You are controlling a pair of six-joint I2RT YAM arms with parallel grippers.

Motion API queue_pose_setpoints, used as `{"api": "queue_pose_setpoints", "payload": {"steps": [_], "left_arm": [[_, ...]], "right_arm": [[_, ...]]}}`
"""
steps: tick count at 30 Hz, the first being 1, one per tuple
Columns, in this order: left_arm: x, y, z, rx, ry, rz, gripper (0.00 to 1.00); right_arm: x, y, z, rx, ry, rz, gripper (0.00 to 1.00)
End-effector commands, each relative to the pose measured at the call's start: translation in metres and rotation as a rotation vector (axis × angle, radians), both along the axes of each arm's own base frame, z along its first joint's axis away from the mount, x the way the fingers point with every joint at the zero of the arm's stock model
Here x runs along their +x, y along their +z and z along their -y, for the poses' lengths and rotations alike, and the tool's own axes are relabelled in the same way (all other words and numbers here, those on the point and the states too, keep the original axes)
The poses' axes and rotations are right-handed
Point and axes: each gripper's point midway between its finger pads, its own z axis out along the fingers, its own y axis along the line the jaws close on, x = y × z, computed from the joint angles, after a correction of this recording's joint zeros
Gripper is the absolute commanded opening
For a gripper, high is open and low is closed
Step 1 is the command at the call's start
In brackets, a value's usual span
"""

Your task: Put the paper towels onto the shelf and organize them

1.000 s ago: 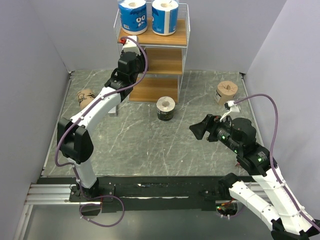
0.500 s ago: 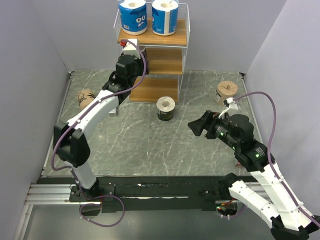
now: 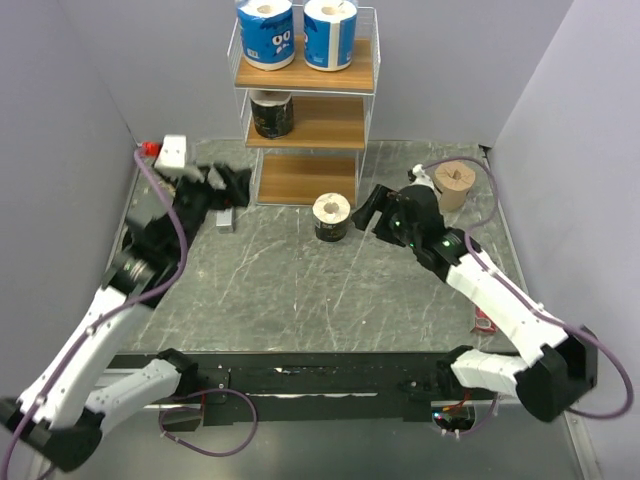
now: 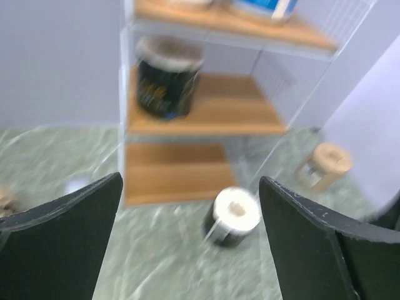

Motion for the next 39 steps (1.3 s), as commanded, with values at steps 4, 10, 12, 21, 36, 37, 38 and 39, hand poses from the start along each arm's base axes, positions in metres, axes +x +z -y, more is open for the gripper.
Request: {"api": "queue_pose_setpoints", "payload": {"steps": [4, 10, 12, 21, 36, 37, 38, 39], "left_arm": [[-0.034, -0.099, -0.051, 0.118, 0.161, -0.132, 0.96], [-0.04, -0.136, -0.063, 0.085, 0.21, -0.182, 0.96], [-0.037, -0.138, -0.059, 0.09, 0.204, -0.21, 0.96], [-0.038, -0.139, -0.046, 0.088, 0.131, -0.204, 0.97], [-0.036, -0.143, -0.048, 0.101, 0.147, -0.22, 0.97], [-0.036, -0.143, -0.047, 0.101, 0.147, -0.22, 0.97], [-0.036, -0.142, -0.047, 0.1, 0.147, -0.219, 0.96], [-0.036, -0.143, -0.048, 0.101, 0.148, -0.22, 0.96]], "right_arm": [[0.058, 0.013, -0.01, 0.05, -0.139, 0.079, 0.89], [0.096, -0.013, -0.02, -0.048, -0.172, -0.021, 0.89], [0.106, -0.026, -0.024, -0.023, -0.2, -0.028, 0.89], [0.123, -0.075, -0.027, 0.002, -0.275, -0.141, 0.82], [0.126, -0.113, -0.042, 0.03, -0.24, -0.208, 0.77], [0.126, -0.114, -0.042, 0.028, -0.241, -0.212, 0.77], [0.127, -0.116, -0.042, 0.026, -0.245, -0.215, 0.77], [0.127, -0.117, -0.042, 0.024, -0.245, -0.218, 0.77]]}}
